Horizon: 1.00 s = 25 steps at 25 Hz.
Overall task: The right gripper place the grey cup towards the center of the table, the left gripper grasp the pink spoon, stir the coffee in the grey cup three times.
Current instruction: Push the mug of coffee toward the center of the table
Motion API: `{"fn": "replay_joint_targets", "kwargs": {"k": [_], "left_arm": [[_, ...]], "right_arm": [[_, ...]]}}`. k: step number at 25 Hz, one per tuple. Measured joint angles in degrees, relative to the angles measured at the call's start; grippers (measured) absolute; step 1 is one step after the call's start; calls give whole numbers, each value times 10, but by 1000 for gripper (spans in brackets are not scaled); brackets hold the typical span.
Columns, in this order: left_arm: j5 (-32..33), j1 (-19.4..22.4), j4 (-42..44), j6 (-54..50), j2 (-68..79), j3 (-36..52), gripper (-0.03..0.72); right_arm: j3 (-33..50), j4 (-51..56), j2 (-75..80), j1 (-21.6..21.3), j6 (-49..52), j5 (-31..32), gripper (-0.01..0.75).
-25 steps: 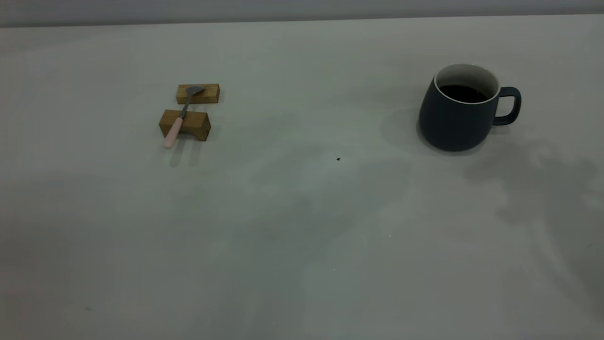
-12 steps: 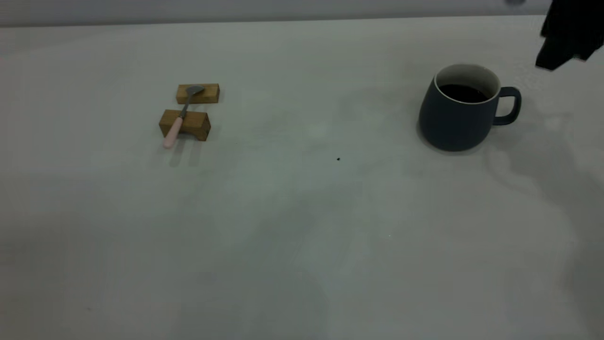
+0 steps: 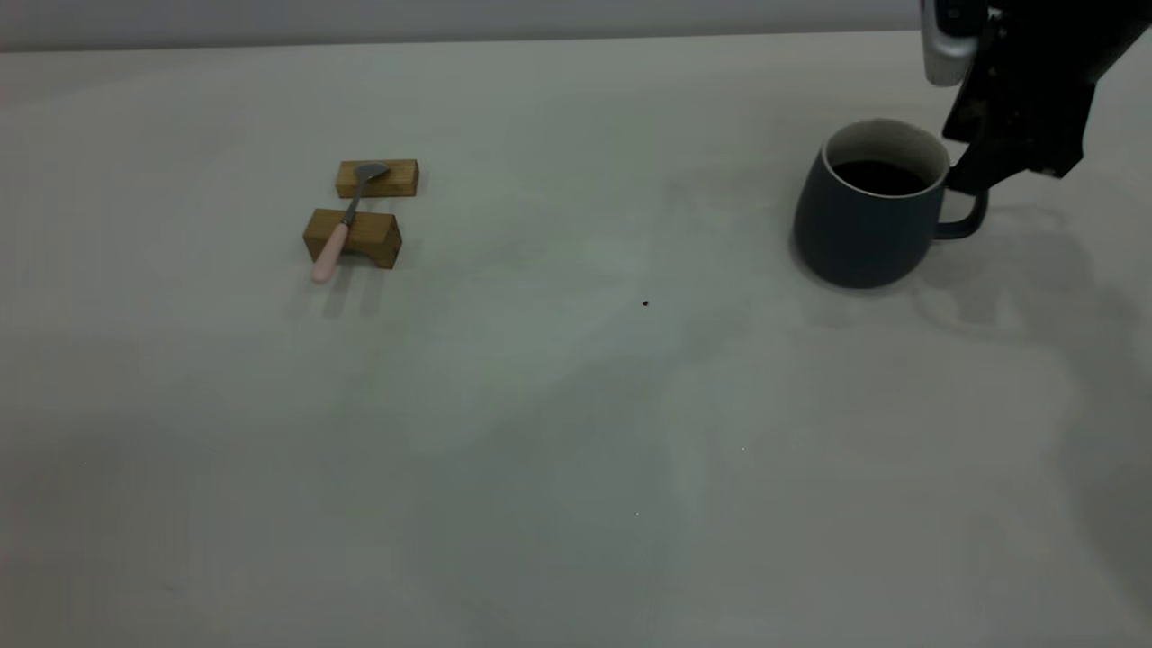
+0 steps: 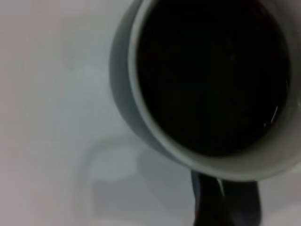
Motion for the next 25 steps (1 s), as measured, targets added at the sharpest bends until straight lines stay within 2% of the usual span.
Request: {"fn": "replay_joint_targets", "kwargs": {"k": [7, 13, 17, 25], "left_arm": [[0, 0, 0, 0, 0, 0, 451], [0, 0, 0, 0, 0, 0, 451], [0, 0, 0, 0, 0, 0, 451], [0, 0, 0, 1, 0, 0, 451]], "right_arm": [[0, 32, 18, -2, -38, -1, 493], [0, 121, 36, 5, -122, -4, 493], [0, 179, 43, 30, -166, -12, 493], [-4, 219, 48, 102, -173, -24, 493]]}}
